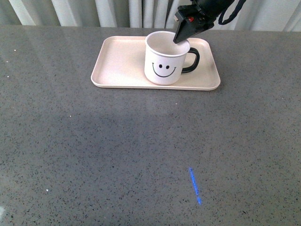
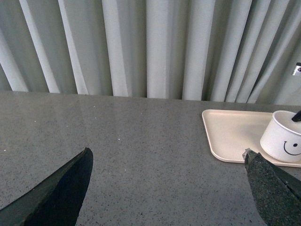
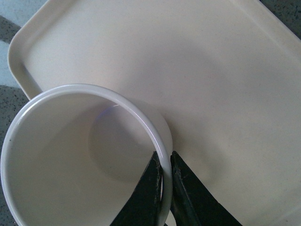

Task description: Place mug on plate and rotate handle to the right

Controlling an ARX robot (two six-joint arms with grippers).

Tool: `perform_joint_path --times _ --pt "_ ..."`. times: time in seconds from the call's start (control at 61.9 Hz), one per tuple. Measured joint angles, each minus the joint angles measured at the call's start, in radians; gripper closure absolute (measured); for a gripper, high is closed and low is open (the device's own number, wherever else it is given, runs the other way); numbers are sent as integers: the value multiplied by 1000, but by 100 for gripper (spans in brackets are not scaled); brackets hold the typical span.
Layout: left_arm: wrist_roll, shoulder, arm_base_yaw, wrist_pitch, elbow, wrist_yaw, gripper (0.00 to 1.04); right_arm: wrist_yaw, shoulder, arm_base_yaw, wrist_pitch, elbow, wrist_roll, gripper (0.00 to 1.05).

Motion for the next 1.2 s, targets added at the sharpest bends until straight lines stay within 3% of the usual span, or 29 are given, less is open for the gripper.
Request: perform_joint_path --times 0.307,0.404,0.42,0.501,0.598,0.776,0.808,0.841,0.889,0.921,0.97,1.018,1.18,1.196 --pt "0 0 0 0 0 0 9 12 55 0 -115 195 -5 48" --pt "0 0 0 0 0 0 9 2 77 0 -154 269 -4 38" --pt "0 0 0 0 0 0 9 -3 80 0 -161 288 -3 31" --pt "0 0 0 0 0 0 9 -30 59 -1 -113 254 2 20" --pt "0 0 0 0 0 0 9 -96 -48 -7 26 71 15 8" --pt "0 0 0 0 0 0 9 -144 -281 -22 220 -229 28 9" --pt "0 0 0 0 0 0 9 -8 -350 -14 417 -359 96 15" --pt "0 0 0 0 0 1 9 238 -446 -7 702 -563 218 24" --pt "0 0 0 0 0 0 9 358 -521 -5 930 -746 304 31" --pt "0 0 0 0 0 0 9 452 -603 -7 1210 -960 381 40" --pt "0 0 0 0 0 0 9 470 -699 -15 1570 -1217 443 52" --pt "0 0 0 0 0 0 9 469 -793 -23 1766 -1421 475 64" --pt "0 0 0 0 0 0 9 450 -995 -46 1954 -1834 503 103" --pt "0 0 0 0 0 0 9 447 -1009 -46 1961 -1862 502 103"
